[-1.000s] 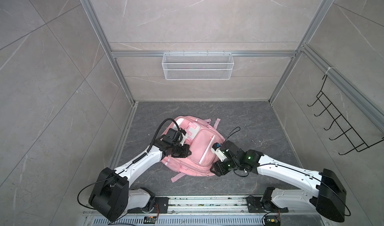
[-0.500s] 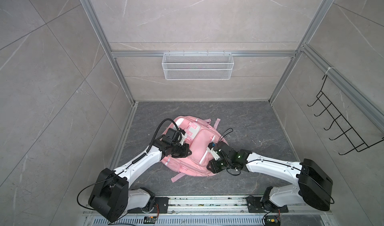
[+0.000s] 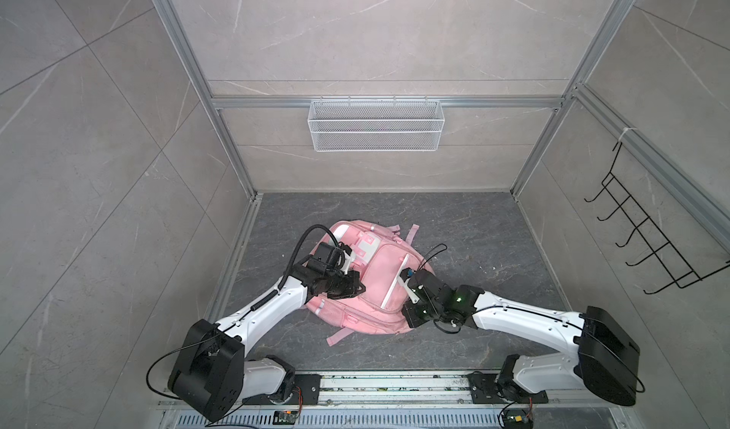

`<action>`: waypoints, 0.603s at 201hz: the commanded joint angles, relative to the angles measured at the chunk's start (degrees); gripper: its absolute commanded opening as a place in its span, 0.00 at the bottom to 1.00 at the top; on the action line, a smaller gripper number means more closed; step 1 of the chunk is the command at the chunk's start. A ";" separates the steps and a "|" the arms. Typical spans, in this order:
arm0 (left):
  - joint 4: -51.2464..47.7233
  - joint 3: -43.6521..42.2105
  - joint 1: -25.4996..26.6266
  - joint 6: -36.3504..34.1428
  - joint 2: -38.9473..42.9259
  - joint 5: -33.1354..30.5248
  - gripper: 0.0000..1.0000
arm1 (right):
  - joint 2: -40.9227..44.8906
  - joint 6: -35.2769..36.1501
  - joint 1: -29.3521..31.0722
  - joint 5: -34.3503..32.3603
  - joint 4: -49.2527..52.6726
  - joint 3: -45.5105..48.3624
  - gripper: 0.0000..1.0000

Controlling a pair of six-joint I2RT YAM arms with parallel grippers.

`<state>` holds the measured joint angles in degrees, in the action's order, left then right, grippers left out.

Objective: Pack the student bag
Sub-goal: 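Drag the zipper pull along the opening with the right gripper to close it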

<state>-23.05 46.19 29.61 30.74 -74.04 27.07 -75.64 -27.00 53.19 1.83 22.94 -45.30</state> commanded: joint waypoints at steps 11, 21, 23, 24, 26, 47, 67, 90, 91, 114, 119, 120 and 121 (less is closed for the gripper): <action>0.63 0.82 -1.89 -1.12 2.67 4.40 0.00 | 5.80 1.35 -0.10 -7.86 6.07 -0.07 0.00; -0.30 0.82 -2.47 -2.13 2.83 4.31 0.00 | 6.58 2.09 -0.09 -9.73 7.98 -0.67 0.00; -0.48 0.80 -2.45 -2.39 2.80 4.31 0.00 | 6.67 2.23 -0.08 -10.17 8.34 -0.78 0.00; -0.54 0.82 -2.49 -2.55 2.82 4.31 0.00 | 6.66 2.31 -0.13 -10.39 8.57 -0.86 0.00; -0.76 0.82 -2.57 -2.71 2.78 4.24 0.00 | 6.67 2.44 -0.11 -10.71 8.95 -1.02 0.00; -3.53 1.25 -2.73 -6.19 2.88 3.20 0.00 | 4.35 3.87 -0.53 -15.31 14.32 -3.65 0.00; -6.28 1.52 -2.69 -10.03 2.58 2.39 0.00 | 0.42 4.72 -0.89 -19.50 18.77 -6.76 0.00; -8.50 1.48 -2.67 -14.10 2.67 2.17 0.00 | -2.24 5.44 -2.38 -21.51 19.97 -9.24 0.00; -8.59 1.51 -2.69 -14.29 2.67 2.18 0.00 | -2.24 5.50 -2.47 -21.55 19.96 -9.31 0.00; -10.54 1.70 -2.64 -18.06 3.04 3.52 0.00 | -3.95 6.79 -5.73 -22.80 19.97 -11.17 0.00; -11.20 1.91 -2.63 -19.02 3.10 3.87 0.00 | -4.27 7.18 -6.60 -22.92 20.01 -11.65 0.00; -11.35 1.94 -2.67 -19.17 3.11 3.87 0.00 | -4.31 7.29 -6.78 -22.97 19.98 -11.74 0.00; -11.46 2.00 -2.65 -19.29 3.07 3.96 0.00 | -4.33 7.44 -6.96 -22.94 19.97 -11.87 0.00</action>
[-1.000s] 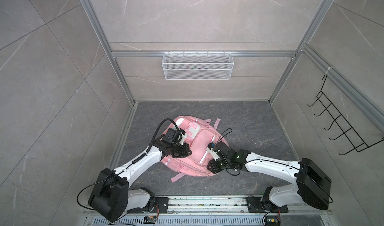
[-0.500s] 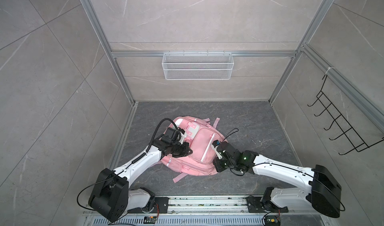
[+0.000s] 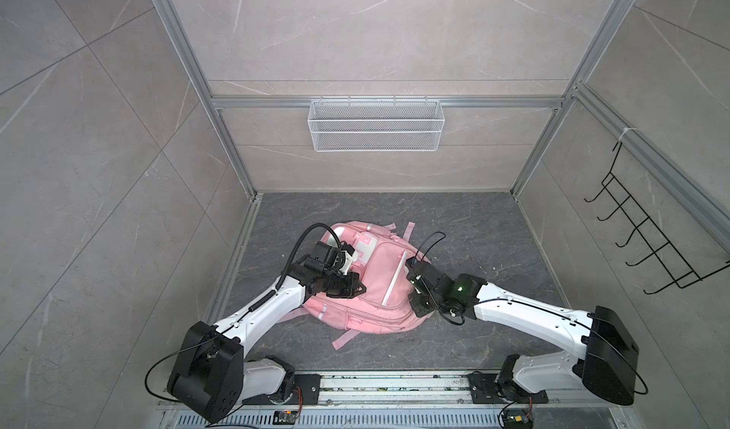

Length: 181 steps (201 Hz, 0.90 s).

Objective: Pack the student bag

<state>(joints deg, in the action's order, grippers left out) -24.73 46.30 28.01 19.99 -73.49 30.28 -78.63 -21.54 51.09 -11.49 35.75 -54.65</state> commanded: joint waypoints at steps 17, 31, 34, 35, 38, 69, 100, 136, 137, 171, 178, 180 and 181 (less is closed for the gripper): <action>-11.47 2.08 -0.86 -10.77 2.63 1.75 0.00 | -1.89 4.33 -8.04 -9.16 6.48 -3.97 0.00; -10.37 1.39 -0.06 -10.33 2.83 3.41 0.00 | -2.02 6.55 -10.48 -7.92 5.34 -4.90 0.00; -10.26 1.28 0.14 -10.28 2.85 3.46 0.00 | -2.08 7.12 -11.02 -7.63 5.09 -5.12 0.00; -10.26 1.26 0.21 -10.30 2.84 3.46 0.00 | -2.19 7.45 -11.41 -7.49 4.94 -5.29 0.00; -10.27 1.23 0.41 -10.31 2.83 3.49 0.00 | -2.26 7.87 -11.71 -7.32 4.88 -5.49 0.00; -9.81 0.27 1.61 -10.22 3.05 4.26 0.00 | -3.46 16.47 -15.24 -1.97 -0.14 -7.44 0.00; -9.90 0.12 3.29 -10.66 2.19 4.13 0.00 | -7.87 24.68 -17.72 1.34 -2.56 -11.13 0.00; -10.17 -0.03 5.88 -11.08 0.26 3.55 0.00 | -9.88 30.57 -22.73 7.90 -6.98 -13.14 0.00; -10.21 -0.01 5.94 -11.14 0.27 3.55 0.00 | -9.97 30.71 -22.85 8.02 -7.04 -13.21 0.00; -10.06 -0.08 6.95 -11.19 -0.11 4.16 0.00 | -14.52 35.84 -24.15 13.59 -5.04 -18.81 0.00; -10.06 -0.10 7.05 -11.20 -0.12 4.25 0.00 | -15.59 36.91 -24.16 14.70 -4.15 -20.09 0.00; -10.05 -0.19 7.06 -11.16 -0.15 4.23 0.00 | -15.92 37.20 -24.14 14.90 -3.94 -20.46 0.00; -10.02 -0.22 7.10 -11.18 -0.20 4.25 0.00 | -16.06 37.28 -24.17 14.95 -3.76 -20.65 0.00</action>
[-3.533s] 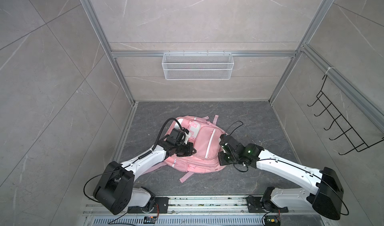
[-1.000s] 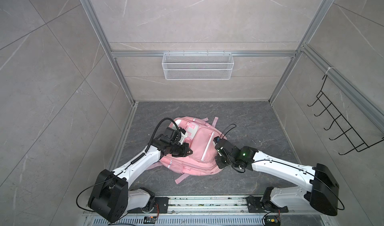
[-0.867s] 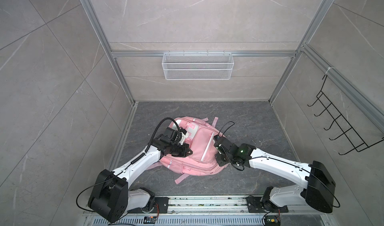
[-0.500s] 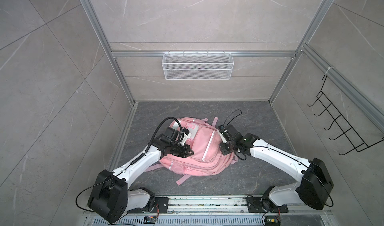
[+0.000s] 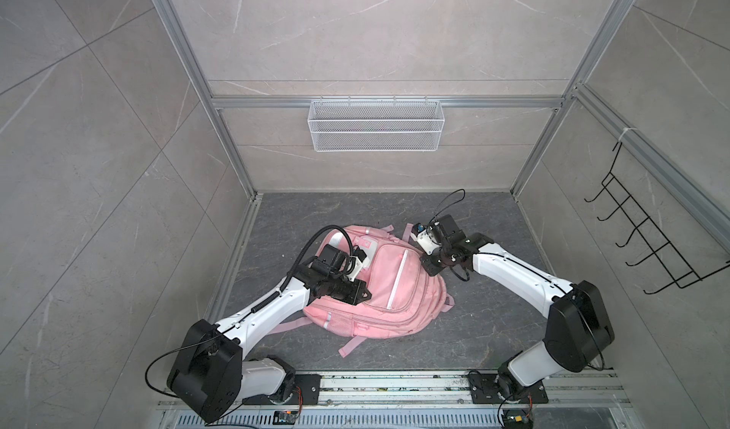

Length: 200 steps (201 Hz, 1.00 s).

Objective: Pack the student bag

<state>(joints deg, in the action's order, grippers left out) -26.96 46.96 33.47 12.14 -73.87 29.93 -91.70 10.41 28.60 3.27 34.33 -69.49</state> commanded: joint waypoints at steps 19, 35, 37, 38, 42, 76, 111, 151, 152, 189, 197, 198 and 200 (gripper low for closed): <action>-7.75 -0.79 2.04 -3.33 -0.39 4.69 0.00 | -5.68 6.37 -0.24 0.94 -0.86 -8.74 0.00; -7.76 -0.66 2.11 -3.35 -1.13 4.93 0.00 | -6.51 6.58 1.61 -0.11 -1.55 -8.86 0.00; -7.73 -0.65 2.12 -3.35 -1.22 4.95 0.00 | -6.55 6.49 1.76 -0.22 -1.72 -8.74 0.00; -7.75 -0.64 2.16 -3.40 -1.25 4.96 0.00 | -6.60 6.48 1.83 -0.29 -1.81 -8.69 0.00; -7.76 -0.66 2.12 -3.51 -1.30 4.96 0.00 | -6.72 6.33 2.09 -0.49 -2.17 -8.53 0.00; -7.47 -0.96 2.27 -3.37 -0.98 5.12 0.00 | -6.52 3.72 2.11 -4.03 -5.04 -6.19 0.00; -7.85 -0.65 2.22 -3.16 -1.58 4.17 0.00 | -2.99 -1.88 -1.80 -2.22 -7.65 -4.29 0.06; -8.58 0.84 2.13 -0.51 3.43 0.12 0.06 | 3.77 -5.00 -1.79 -2.94 -6.01 -3.12 0.41; -8.47 0.89 2.13 -0.39 3.62 0.08 0.07 | 4.06 -5.16 -1.79 -3.06 -6.11 -2.98 0.42; -4.83 2.79 2.09 6.59 10.63 0.55 0.43 | 18.07 -11.82 -1.83 -7.57 -6.65 5.00 0.86; -4.51 3.23 2.11 7.80 11.86 0.21 0.50 | 21.15 -13.34 -1.80 -8.37 -5.96 6.75 0.89; -4.51 3.27 2.12 7.94 12.02 0.17 0.51 | 21.53 -13.64 -1.80 -8.54 -5.86 7.01 0.89; -4.44 3.35 2.14 8.17 12.35 0.11 0.52 | 22.78 -13.94 -1.79 -8.85 -5.81 7.40 0.91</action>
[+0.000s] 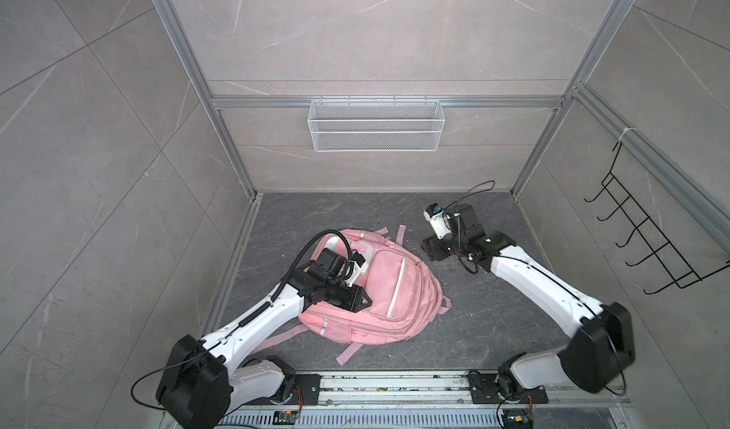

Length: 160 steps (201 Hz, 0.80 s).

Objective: Pack the student bag

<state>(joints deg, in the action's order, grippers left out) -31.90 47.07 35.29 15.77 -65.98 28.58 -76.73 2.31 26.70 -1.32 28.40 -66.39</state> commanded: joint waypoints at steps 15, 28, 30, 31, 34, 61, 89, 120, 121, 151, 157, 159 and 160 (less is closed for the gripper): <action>0.31 3.86 0.23 6.25 6.65 -0.11 0.66 | 13.12 -8.29 0.02 -6.26 2.14 7.38 1.00; -0.66 4.05 -0.02 7.10 8.38 -3.02 0.75 | 17.30 -10.38 0.15 -9.92 3.78 9.98 1.00; -0.80 4.07 -0.08 7.17 8.69 -3.73 0.77 | 17.90 -10.81 0.08 -10.69 4.08 10.39 1.00; -0.93 4.08 -0.11 7.26 8.81 -4.03 0.78 | 18.18 -10.99 0.09 -11.10 4.23 10.61 1.00; -1.30 4.08 -0.19 7.44 9.14 -5.06 0.80 | 19.07 -11.55 0.06 -12.45 4.61 11.20 1.00; -4.27 4.11 -2.76 8.81 11.78 -17.04 0.99 | 27.84 -16.04 -0.07 -21.09 6.10 16.65 1.00; -5.14 3.87 -9.55 10.18 12.89 -25.77 1.00 | 36.26 -21.89 -0.20 -32.61 4.65 23.78 1.00; -4.28 3.96 -17.25 12.53 7.30 -31.04 1.00 | 41.75 -30.06 -0.40 -48.13 1.92 33.28 1.00; -4.34 4.11 -17.48 12.40 6.93 -30.99 1.00 | 41.84 -29.85 -0.41 -48.14 1.39 33.53 1.00; -6.72 8.73 -20.91 10.50 -3.61 -35.90 1.00 | 41.06 -27.19 -0.59 -50.99 -9.69 41.32 1.00; -6.28 8.99 -21.31 10.05 -4.51 -37.15 1.00 | 40.35 -26.24 -0.72 -51.43 -11.82 42.43 1.00; -5.94 9.00 -21.45 9.93 -4.82 -37.71 1.00 | 40.06 -25.91 -0.76 -51.55 -12.46 42.80 1.00; -5.79 9.00 -21.56 9.87 -4.93 -37.93 1.00 | 39.94 -25.71 -0.76 -51.57 -12.74 42.95 1.00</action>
<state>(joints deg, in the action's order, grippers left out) -36.86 52.99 15.31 26.59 -66.98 -2.20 -35.27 -23.55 26.33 -45.87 25.74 -27.11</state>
